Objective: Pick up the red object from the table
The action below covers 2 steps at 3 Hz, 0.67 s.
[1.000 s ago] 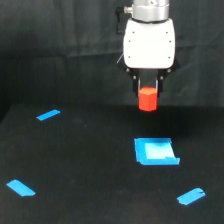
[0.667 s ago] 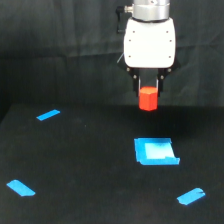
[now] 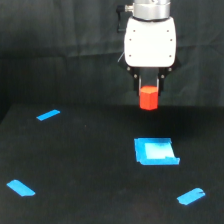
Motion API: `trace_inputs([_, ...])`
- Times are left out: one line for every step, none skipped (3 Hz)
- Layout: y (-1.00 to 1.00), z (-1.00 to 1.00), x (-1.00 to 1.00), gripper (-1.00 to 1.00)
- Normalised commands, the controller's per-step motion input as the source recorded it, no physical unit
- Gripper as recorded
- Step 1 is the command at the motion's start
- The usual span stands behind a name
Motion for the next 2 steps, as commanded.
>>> trace_inputs([-0.02, 0.1, 0.02, -0.98])
trace_inputs([-0.02, 0.1, 0.02, -0.97])
